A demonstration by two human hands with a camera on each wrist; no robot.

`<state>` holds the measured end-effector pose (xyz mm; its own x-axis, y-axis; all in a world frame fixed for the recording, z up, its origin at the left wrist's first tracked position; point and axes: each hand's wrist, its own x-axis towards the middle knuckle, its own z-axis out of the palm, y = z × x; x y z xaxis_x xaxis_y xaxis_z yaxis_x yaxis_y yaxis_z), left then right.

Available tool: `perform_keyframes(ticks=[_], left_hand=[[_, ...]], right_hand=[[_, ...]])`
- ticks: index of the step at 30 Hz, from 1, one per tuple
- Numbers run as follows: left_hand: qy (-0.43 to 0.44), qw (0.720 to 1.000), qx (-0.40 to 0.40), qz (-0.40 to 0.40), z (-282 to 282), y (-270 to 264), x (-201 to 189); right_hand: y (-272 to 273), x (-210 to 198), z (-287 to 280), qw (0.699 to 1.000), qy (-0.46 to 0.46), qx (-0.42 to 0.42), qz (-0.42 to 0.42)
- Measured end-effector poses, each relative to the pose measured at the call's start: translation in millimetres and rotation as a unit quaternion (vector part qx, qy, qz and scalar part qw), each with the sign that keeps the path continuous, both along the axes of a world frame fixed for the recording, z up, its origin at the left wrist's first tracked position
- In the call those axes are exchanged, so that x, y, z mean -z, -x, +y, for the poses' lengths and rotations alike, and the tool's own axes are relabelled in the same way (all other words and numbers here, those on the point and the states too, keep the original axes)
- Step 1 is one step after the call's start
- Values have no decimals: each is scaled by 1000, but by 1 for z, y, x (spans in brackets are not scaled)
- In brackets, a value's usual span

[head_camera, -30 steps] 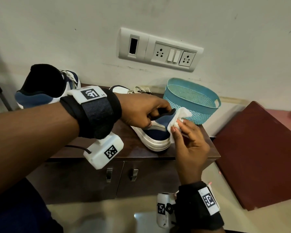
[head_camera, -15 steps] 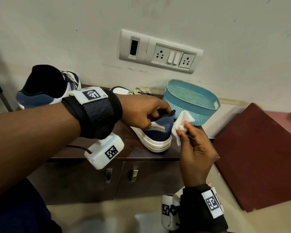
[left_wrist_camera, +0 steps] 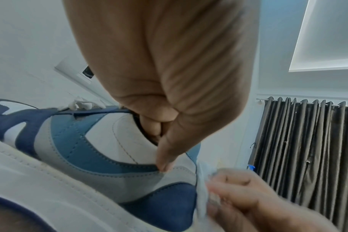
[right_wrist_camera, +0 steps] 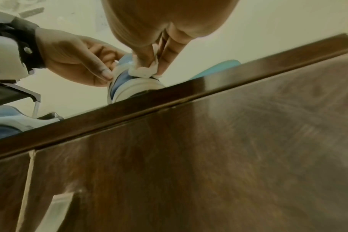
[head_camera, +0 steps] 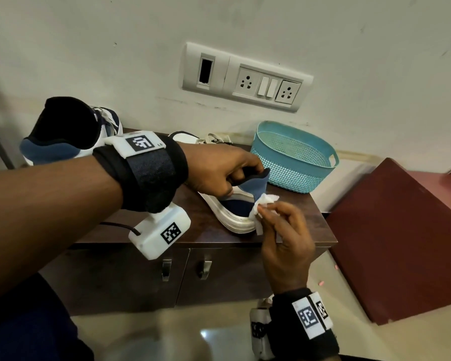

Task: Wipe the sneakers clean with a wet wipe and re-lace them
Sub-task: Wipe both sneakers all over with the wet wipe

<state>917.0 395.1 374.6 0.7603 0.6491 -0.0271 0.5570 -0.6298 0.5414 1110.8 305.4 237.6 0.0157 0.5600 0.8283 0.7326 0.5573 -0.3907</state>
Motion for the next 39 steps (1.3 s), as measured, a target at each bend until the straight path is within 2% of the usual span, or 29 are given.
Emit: perform_keyframes(ticks=[5,11,15,18,20,22,24,26,28,33,34,37,39], left_hand=[[15,1000,19,9,-2,2,0],[4,1000,5,1,1,0,2],[-4,1000,22,11,-1,1,0],[-29,999,23,4,-2,3,0],[-30,999,25,4,-1,4,1],[-22,1000,17,0,0,3,3],[-16,1000,16,-13,0,2,5],[-6,1000,17,-21,-1,2,5],[5,1000,16,-17,0,3,5],[9,1000,25,-3,-3,5,3],[2,1000,27,-1,-3,4,3],[-18,1000,23,0,-3,4,4],[-28,999,26,-5,-4,5,3]], right_hand=[[13,-44,20,998,-56,11,23],[3,-9,6,1000,-15,8,8],[13,-40,21,999,-45,6,15],[27,-55,30,997,-49,-27,47],[26,-52,30,995,-29,-51,83],[19,-48,39,987,13,-51,155],[9,-46,53,965,79,-39,248],[5,-47,56,946,113,-55,299],[12,-47,42,954,82,-71,279],[21,-27,9,990,1,-88,112],[17,-26,13,991,-2,-77,105],[15,-31,22,987,2,-29,161],[27,-34,17,990,-8,-29,134]])
